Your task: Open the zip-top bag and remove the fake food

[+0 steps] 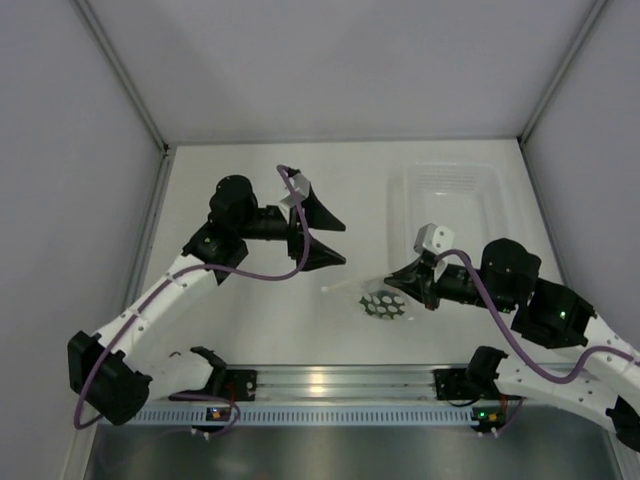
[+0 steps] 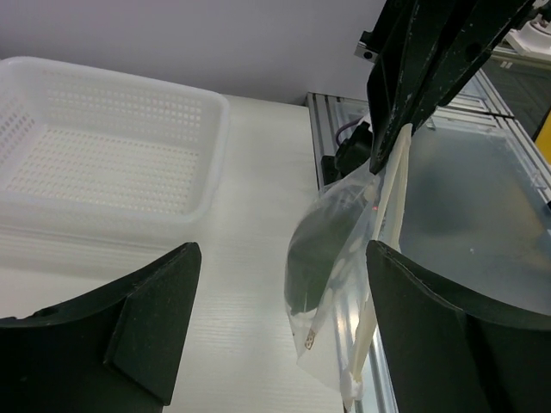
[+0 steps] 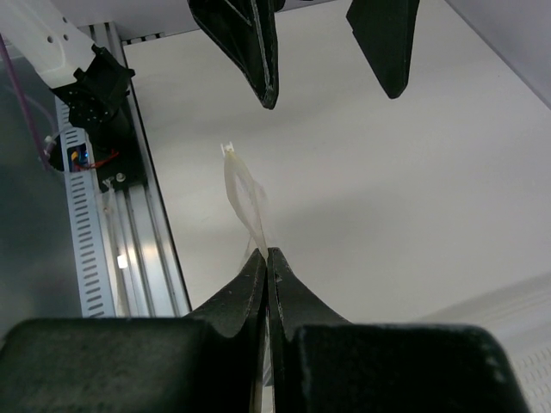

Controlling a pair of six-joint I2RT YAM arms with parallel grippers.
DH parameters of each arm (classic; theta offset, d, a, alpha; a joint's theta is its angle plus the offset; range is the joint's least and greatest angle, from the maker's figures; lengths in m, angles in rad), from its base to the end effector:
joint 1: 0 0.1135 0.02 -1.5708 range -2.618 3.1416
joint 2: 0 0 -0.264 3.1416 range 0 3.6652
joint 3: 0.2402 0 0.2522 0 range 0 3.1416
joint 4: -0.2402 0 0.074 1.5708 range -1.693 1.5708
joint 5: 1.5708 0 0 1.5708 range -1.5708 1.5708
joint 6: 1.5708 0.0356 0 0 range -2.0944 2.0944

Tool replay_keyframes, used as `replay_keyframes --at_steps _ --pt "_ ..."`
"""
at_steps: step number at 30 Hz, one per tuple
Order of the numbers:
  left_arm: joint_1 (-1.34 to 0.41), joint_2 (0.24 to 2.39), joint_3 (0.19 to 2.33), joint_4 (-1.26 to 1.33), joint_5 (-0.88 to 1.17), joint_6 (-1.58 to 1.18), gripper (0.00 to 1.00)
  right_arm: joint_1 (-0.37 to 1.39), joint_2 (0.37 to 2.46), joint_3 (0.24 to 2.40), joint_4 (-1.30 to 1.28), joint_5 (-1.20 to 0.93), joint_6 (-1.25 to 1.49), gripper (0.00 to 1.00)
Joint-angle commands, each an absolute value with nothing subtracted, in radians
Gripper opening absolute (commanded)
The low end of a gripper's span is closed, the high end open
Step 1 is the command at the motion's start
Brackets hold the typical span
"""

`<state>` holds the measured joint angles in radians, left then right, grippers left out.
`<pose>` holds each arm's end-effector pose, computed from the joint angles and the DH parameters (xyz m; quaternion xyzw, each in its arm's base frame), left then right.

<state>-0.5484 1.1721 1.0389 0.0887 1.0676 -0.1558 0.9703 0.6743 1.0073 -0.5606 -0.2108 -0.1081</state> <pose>0.2051 -0.1618 0.3797 0.4663 0.5416 -0.5504 0.4317 0.0683 0.1128 0.3906 -0.4559 0.6344 0.3334 0.5278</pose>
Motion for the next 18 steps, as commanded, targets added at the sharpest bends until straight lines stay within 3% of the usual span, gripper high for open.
replay_keyframes --at_steps 1,18 --pt "-0.594 1.109 1.019 0.107 0.997 -0.103 0.82 0.965 0.678 1.011 -0.486 -0.225 -0.103 0.0" --pt "-0.673 1.143 0.968 0.107 1.049 -0.063 0.53 0.965 0.707 1.023 -0.482 -0.193 -0.086 0.0"
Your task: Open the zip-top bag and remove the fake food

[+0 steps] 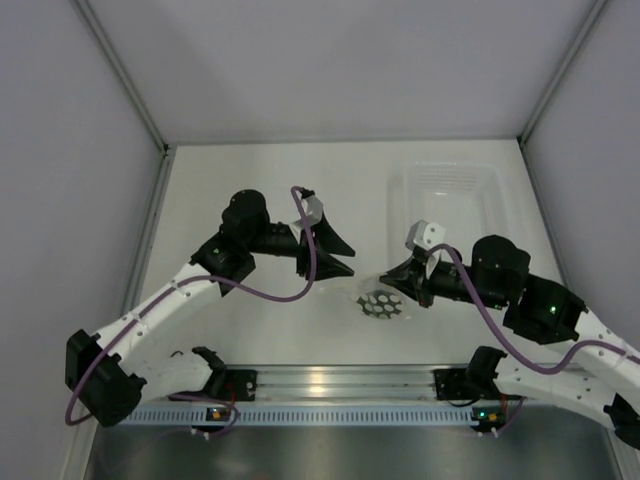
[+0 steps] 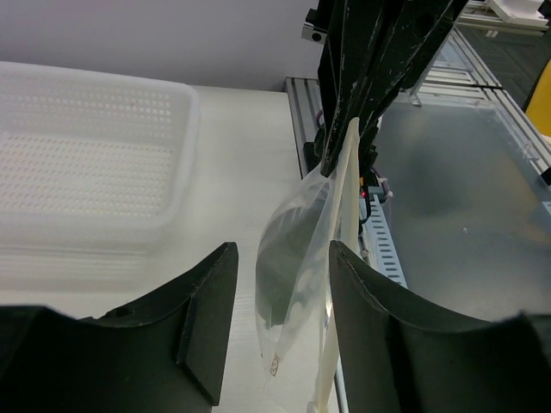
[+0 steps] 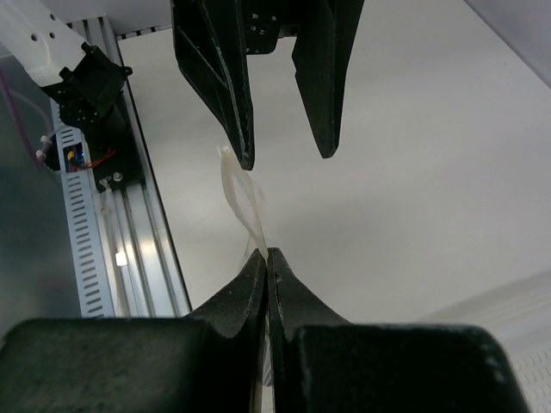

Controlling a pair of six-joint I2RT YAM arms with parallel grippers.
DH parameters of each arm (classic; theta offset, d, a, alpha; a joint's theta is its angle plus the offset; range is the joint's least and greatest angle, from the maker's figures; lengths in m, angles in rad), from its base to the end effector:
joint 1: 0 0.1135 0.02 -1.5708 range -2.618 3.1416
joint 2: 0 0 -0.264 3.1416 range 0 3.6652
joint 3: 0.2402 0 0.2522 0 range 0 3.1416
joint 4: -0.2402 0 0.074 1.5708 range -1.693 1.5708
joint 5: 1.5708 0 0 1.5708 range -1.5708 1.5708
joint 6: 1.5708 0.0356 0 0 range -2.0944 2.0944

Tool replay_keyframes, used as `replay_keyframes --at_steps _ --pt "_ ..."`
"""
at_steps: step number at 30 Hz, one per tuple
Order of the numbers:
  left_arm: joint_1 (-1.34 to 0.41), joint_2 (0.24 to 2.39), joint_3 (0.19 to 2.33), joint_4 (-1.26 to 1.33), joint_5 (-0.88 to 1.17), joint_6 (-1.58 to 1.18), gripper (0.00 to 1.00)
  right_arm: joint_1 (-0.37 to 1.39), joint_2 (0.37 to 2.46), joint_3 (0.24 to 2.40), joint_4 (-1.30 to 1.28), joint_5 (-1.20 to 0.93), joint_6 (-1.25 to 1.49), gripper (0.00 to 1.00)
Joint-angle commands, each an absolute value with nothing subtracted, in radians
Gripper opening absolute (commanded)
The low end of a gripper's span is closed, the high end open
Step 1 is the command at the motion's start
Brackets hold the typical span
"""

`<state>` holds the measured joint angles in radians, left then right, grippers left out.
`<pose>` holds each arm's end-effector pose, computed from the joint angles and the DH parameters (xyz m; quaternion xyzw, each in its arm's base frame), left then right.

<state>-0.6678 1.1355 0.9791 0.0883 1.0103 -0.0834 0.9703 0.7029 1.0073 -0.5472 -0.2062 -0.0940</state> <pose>0.1797 -0.1802 0.3677 0.5006 0.5172 -0.5481 0.4260 0.0731 0.1196 0.3886 -0.4521 0.6429 0.3335 0.5207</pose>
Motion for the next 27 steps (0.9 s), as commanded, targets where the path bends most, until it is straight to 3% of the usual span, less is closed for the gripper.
replay_keyframes --at_steps 1,3,27 --pt "-0.676 1.146 0.963 0.107 1.046 -0.061 0.52 0.965 0.709 1.025 -0.483 -0.187 -0.087 0.0" --pt "-0.681 1.161 0.962 0.107 1.052 -0.061 0.46 0.965 0.712 1.026 -0.488 -0.181 -0.086 0.0" --pt "-0.681 1.147 0.942 0.107 1.029 -0.058 0.45 0.963 0.747 1.049 -0.505 -0.123 -0.086 0.0"
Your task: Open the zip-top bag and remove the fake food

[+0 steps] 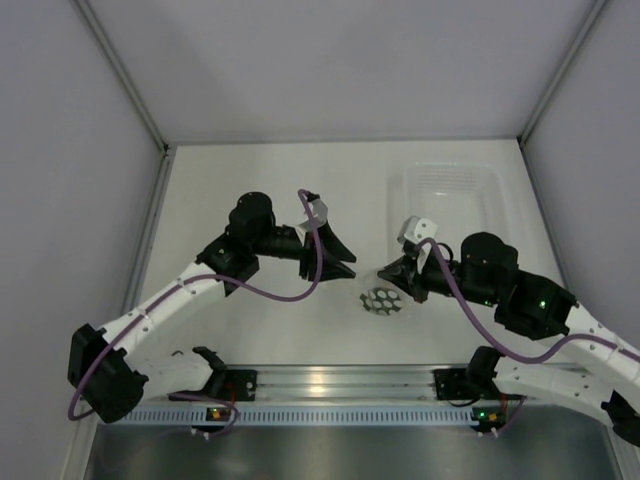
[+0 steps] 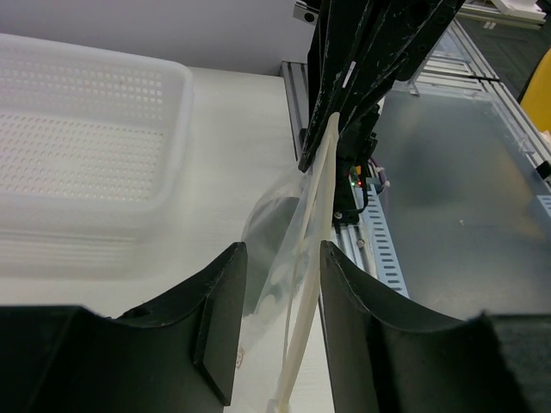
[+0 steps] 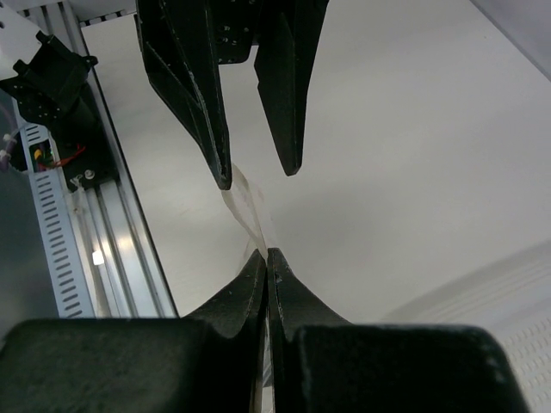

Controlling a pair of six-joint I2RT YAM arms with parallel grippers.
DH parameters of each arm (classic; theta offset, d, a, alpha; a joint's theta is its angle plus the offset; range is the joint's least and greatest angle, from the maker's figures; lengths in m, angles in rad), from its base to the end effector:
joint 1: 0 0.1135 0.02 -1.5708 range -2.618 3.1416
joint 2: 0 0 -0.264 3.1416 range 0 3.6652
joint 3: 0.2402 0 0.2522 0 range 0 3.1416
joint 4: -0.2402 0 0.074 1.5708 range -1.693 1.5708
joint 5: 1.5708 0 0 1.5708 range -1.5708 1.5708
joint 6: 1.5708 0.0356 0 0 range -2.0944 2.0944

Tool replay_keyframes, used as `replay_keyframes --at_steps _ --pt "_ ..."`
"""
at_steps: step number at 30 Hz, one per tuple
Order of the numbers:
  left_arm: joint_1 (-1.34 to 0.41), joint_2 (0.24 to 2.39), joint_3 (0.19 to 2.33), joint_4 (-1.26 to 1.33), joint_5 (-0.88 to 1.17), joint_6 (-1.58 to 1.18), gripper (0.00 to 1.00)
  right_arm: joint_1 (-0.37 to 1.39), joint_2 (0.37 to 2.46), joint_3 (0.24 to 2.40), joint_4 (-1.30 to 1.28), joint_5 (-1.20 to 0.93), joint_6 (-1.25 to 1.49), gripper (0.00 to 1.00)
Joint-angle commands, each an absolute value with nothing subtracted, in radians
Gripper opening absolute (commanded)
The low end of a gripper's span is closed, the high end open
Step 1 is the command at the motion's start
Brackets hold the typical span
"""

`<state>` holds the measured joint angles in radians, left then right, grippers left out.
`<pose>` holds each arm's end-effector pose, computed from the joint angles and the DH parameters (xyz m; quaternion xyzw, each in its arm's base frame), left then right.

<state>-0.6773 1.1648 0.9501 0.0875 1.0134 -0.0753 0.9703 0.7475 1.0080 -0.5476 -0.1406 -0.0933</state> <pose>0.1836 -0.1864 0.3507 0.5008 0.5317 -0.5511 0.4034 0.0820 0.1286 0.3831 -0.4414 0.6673 0.3045 0.5168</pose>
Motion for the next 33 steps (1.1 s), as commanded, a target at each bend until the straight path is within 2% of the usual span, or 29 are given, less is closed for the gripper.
replay_keyframes --at_steps 1,16,21,23,24,27,29,33 --pt "-0.683 1.147 0.937 0.107 1.028 -0.06 0.45 0.963 0.749 1.052 -0.505 -0.12 -0.086 0.0" --pt "-0.683 1.169 0.922 0.107 0.994 -0.048 0.39 0.965 0.733 1.046 -0.473 -0.183 -0.078 0.0" --pt "-0.695 1.18 0.922 0.107 1.02 -0.046 0.51 0.965 0.735 1.046 -0.454 -0.175 -0.074 0.0" --pt "-0.698 1.186 0.923 0.107 1.04 -0.043 0.51 0.963 0.73 1.043 -0.446 -0.169 -0.075 0.0" --pt "-0.698 1.187 0.92 0.107 1.046 -0.041 0.49 0.965 0.727 1.042 -0.442 -0.17 -0.075 0.0" --pt "-0.698 1.189 0.919 0.107 1.04 -0.041 0.33 0.963 0.724 1.042 -0.442 -0.167 -0.078 0.0" --pt "-0.698 1.19 0.919 0.107 1.035 -0.04 0.33 0.965 0.724 1.04 -0.442 -0.167 -0.077 0.0" --pt "-0.698 1.193 0.923 0.107 1.0 -0.046 0.0 0.965 0.719 1.023 -0.434 -0.164 -0.077 0.0"
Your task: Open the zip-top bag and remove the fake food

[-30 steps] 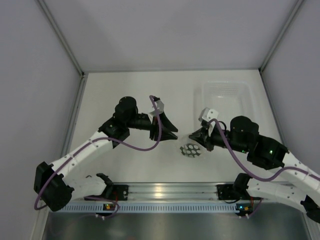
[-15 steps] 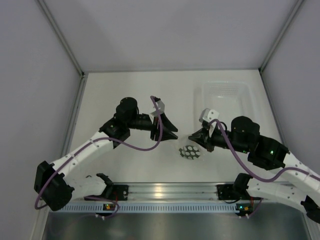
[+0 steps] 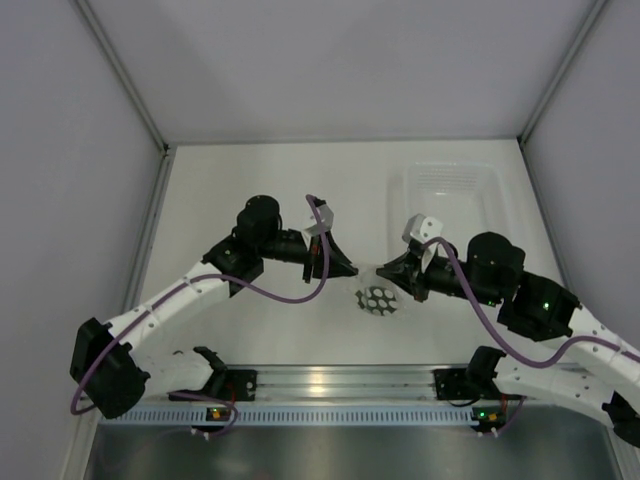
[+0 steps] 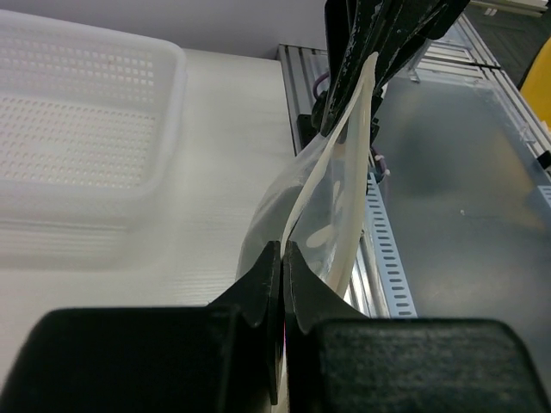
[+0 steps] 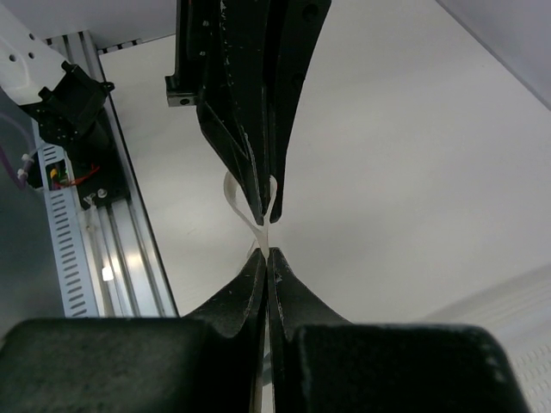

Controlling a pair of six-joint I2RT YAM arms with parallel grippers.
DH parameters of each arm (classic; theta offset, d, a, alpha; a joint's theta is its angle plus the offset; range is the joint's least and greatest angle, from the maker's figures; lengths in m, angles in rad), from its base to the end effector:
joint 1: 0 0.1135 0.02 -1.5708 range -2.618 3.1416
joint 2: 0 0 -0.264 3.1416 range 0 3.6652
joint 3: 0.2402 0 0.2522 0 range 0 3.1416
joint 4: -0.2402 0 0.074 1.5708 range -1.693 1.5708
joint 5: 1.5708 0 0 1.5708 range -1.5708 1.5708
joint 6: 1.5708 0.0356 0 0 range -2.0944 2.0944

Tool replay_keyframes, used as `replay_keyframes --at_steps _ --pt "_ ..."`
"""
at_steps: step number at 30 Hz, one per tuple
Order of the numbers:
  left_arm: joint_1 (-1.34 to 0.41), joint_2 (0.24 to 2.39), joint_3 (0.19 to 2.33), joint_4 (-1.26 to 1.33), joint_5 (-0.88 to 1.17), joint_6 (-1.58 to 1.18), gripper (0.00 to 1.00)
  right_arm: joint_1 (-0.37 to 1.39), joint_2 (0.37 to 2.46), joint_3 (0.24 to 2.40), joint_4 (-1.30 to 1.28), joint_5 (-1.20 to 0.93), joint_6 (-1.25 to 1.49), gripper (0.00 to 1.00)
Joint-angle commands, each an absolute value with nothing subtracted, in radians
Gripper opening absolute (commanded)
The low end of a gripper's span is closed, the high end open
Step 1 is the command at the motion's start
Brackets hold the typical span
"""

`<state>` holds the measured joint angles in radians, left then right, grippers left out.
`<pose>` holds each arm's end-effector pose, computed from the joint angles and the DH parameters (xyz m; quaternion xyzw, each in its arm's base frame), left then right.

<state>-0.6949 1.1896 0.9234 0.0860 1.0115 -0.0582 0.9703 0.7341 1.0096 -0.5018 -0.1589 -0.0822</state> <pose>0.1844 -0.1930 0.3353 0.5050 0.5408 -0.5520 0.3844 0.0800 0.1267 0.3902 -0.4345 0.6496 0.3228 0.5339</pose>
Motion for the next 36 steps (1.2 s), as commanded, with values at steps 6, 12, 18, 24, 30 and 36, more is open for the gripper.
replay_keyframes --at_steps 6,12,18,24,30,36 --pt "-0.698 1.189 0.937 0.107 0.873 -0.078 0.0 0.965 0.718 0.97 -0.407 -0.12 -0.077 0.05" --pt "-0.699 1.201 0.96 0.048 0.599 -0.159 0.0 0.963 0.751 0.956 -0.4 0.072 -0.008 0.69" --pt "-0.719 1.226 1.0 -0.057 0.26 -0.241 0.0 0.965 0.833 1.012 -0.463 0.389 0.375 0.7" --pt "-0.724 1.207 0.991 -0.057 0.012 -0.47 0.0 0.963 0.825 0.867 -0.315 0.394 0.794 0.65" --pt "-0.752 1.152 0.911 0.046 -0.158 -0.615 0.0 0.963 0.978 0.937 -0.268 0.382 0.796 0.62" --pt "-0.821 1.166 0.882 0.072 -0.329 -0.635 0.0 0.956 1.167 1.078 -0.302 0.403 0.782 0.61"
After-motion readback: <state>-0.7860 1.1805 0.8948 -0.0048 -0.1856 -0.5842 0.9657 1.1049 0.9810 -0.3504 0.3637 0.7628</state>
